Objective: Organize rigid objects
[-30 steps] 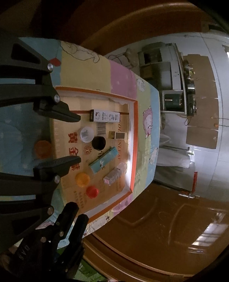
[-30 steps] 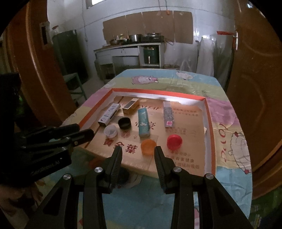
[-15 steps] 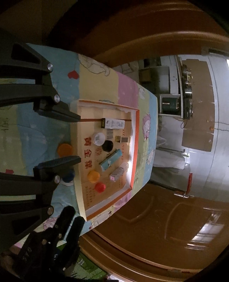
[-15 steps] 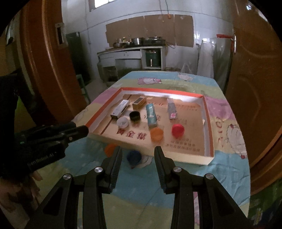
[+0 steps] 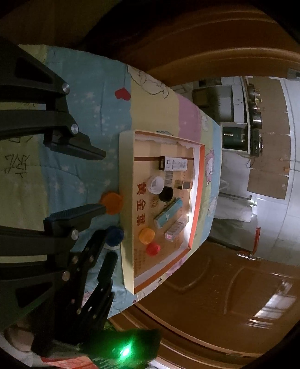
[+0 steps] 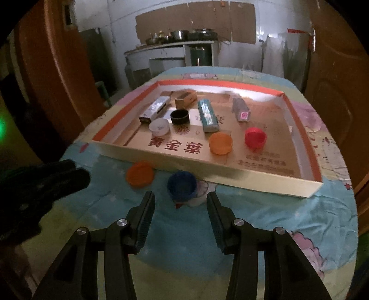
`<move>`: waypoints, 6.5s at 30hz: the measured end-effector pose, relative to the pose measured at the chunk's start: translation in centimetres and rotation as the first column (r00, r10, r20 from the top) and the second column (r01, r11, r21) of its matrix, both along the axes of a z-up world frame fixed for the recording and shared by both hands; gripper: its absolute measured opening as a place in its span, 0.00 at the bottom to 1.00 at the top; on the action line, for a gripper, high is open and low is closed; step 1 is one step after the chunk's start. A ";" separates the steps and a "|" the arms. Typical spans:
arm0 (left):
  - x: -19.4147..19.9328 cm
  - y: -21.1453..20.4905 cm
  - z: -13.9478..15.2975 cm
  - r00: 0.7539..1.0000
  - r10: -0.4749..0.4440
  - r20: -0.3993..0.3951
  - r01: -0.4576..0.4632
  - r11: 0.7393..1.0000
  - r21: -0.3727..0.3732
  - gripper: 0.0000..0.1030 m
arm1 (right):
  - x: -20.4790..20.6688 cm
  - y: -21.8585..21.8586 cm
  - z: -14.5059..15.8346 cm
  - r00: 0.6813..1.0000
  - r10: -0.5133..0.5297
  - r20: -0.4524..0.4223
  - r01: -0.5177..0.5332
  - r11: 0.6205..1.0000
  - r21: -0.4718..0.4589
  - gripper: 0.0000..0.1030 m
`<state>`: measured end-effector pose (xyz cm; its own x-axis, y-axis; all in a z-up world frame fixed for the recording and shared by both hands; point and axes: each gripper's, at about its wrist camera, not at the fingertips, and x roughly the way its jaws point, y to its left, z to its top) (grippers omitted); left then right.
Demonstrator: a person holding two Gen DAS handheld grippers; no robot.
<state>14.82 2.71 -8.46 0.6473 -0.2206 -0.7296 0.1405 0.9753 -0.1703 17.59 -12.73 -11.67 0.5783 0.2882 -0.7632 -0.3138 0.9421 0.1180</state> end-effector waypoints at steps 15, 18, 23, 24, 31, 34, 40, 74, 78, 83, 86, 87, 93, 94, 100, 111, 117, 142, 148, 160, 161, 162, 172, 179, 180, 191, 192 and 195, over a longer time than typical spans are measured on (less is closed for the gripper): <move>2.7 -3.4 -2.7 0.993 -0.084 -0.078 0.087 0.995 0.038 0.38 | 0.6 -2.1 -0.6 0.998 -0.054 -0.026 0.055 0.998 0.032 0.30; 3.5 -4.0 -3.4 0.992 -0.082 -0.097 0.087 0.995 0.048 0.38 | -0.3 -3.4 -0.5 0.997 -0.069 -0.032 0.071 0.996 0.048 0.30; 4.4 -4.8 -3.8 0.993 -0.061 -0.097 0.069 0.995 0.075 0.38 | -1.3 -4.9 -0.4 0.996 -0.087 -0.033 0.090 0.993 0.082 0.30; 4.6 -4.9 -3.9 0.994 -0.058 -0.096 0.066 0.995 0.077 0.38 | -1.4 -5.1 -0.3 0.996 -0.088 -0.033 0.091 0.992 0.087 0.30; 4.7 -5.1 -4.1 0.998 -0.013 -0.059 0.019 0.995 0.098 0.29 | -1.8 -5.3 -0.5 0.995 -0.083 -0.046 0.088 0.989 0.115 0.30; 4.4 -4.6 -3.9 0.999 -0.006 -0.054 0.010 0.997 0.070 0.29 | -2.1 -5.5 -0.5 0.995 -0.089 -0.048 0.094 0.988 0.125 0.30; 3.4 -3.7 -2.3 1.000 0.004 -0.025 -0.003 1.000 0.023 0.29 | -2.4 -5.7 -0.1 0.994 -0.100 -0.045 0.105 0.986 0.129 0.30; 9.0 -6.7 5.4 0.993 -0.085 0.082 0.086 0.996 -0.010 0.29 | 3.6 -8.6 7.3 0.982 -0.142 0.129 0.135 0.989 0.056 0.30; 10.8 -7.8 5.3 0.991 -0.107 0.080 0.107 0.994 0.003 0.29 | 5.3 -9.0 7.3 0.982 -0.140 0.127 0.135 0.990 0.044 0.30; 13.3 -8.8 4.7 0.990 -0.121 0.067 0.120 0.993 0.014 0.29 | 7.5 -9.4 6.9 0.984 -0.130 0.125 0.128 0.992 0.025 0.30; 14.7 -9.1 4.4 0.990 -0.125 0.059 0.123 0.992 0.026 0.29 | 8.8 -9.5 6.7 0.985 -0.118 0.124 0.118 0.993 0.007 0.30; 15.0 -9.3 4.3 0.991 -0.125 0.057 0.124 0.992 0.029 0.29 | 9.2 -9.4 6.6 0.986 -0.113 0.125 0.114 0.993 0.000 0.30; 17.6 -10.0 3.3 0.991 -0.129 0.032 0.127 0.991 0.052 0.29 | 12.0 -9.4 5.9 0.991 -0.082 0.106 0.085 0.996 -0.025 0.30; 18.0 -10.1 3.1 0.991 -0.128 0.029 0.126 0.990 0.057 0.29 | 12.3 -9.3 5.8 0.992 -0.079 0.102 0.082 0.996 -0.031 0.30; 20.4 -10.2 2.4 0.994 -0.110 0.012 0.109 0.992 0.069 0.29 | 15.2 -9.2 5.3 0.996 -0.059 0.071 0.063 0.997 -0.044 0.30; 23.5 -10.2 0.7 0.995 -0.092 -0.033 0.095 0.991 0.095 0.29 | 19.6 -9.1 3.9 0.998 -0.055 0.017 0.056 0.998 -0.040 0.30; 24.9 -9.6 -0.1 0.994 -0.081 -0.068 0.087 0.993 0.081 0.29 | 21.1 -9.2 3.3 0.998 -0.056 -0.001 0.056 0.998 -0.042 0.30; 27.2 -10.2 -3.3 0.984 -0.072 -0.165 0.090 0.990 0.107 0.29 | 24.1 -8.7 0.0 0.986 -0.081 -0.145 0.072 0.995 -0.069 0.30; 27.3 -9.9 -3.3 0.984 -0.068 -0.163 0.084 0.992 0.095 0.41 | 24.1 -8.7 -0.1 0.985 -0.078 -0.152 0.068 0.995 -0.072 0.36; 26.5 -9.5 -2.2 0.989 -0.067 -0.128 0.078 0.993 0.084 0.50 | 23.8 -8.8 0.1 0.985 -0.092 -0.147 0.084 0.995 -0.055 0.41; 26.4 -9.4 -2.0 0.990 -0.067 -0.124 0.077 0.994 0.082 0.50 | 23.7 -8.7 0.2 0.985 -0.093 -0.146 0.086 0.995 -0.053 0.41; 26.3 -9.3 -1.8 0.990 -0.067 -0.121 0.077 0.994 0.080 0.50 | 23.6 -8.7 0.3 0.985 -0.093 -0.144 0.086 0.995 -0.055 0.41; 23.5 -8.4 0.6 0.996 -0.049 -0.079 0.054 0.997 0.059 0.50 | 21.1 -8.6 2.7 0.987 -0.134 -0.087 0.129 0.990 -0.058 0.41; 19.9 -7.5 2.3 0.999 -0.014 -0.031 0.016 0.997 0.075 0.50 | 17.8 -8.3 4.4 0.984 -0.173 -0.036 0.171 0.984 -0.052 0.41; 19.4 -7.4 2.5 1.000 -0.008 -0.025 0.010 0.997 0.078 0.50 | 17.4 -8.3 4.7 0.984 -0.179 -0.028 0.177 0.983 -0.051 0.41; 12.9 -5.7 4.8 0.999 0.030 0.043 -0.034 0.995 0.094 0.50 | 11.0 -6.7 6.9 0.977 -0.207 0.040 0.209 0.977 -0.046 0.41; 12.5 -5.6 5.0 0.998 0.032 0.046 -0.037 0.995 0.093 0.50 | 10.4 -6.5 7.0 0.977 -0.208 0.044 0.210 0.977 -0.047 0.41; 10.9 -5.0 5.5 0.997 0.039 0.060 -0.045 0.995 0.089 0.50 | 8.7 -5.9 7.5 0.976 -0.212 0.057 0.215 0.976 -0.046 0.41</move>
<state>25.69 -2.31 -2.93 0.6962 -0.1271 -0.7065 0.1061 0.9916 -0.0738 26.27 -18.67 -4.16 0.6610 0.1152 -0.7415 -0.1091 0.9924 0.0570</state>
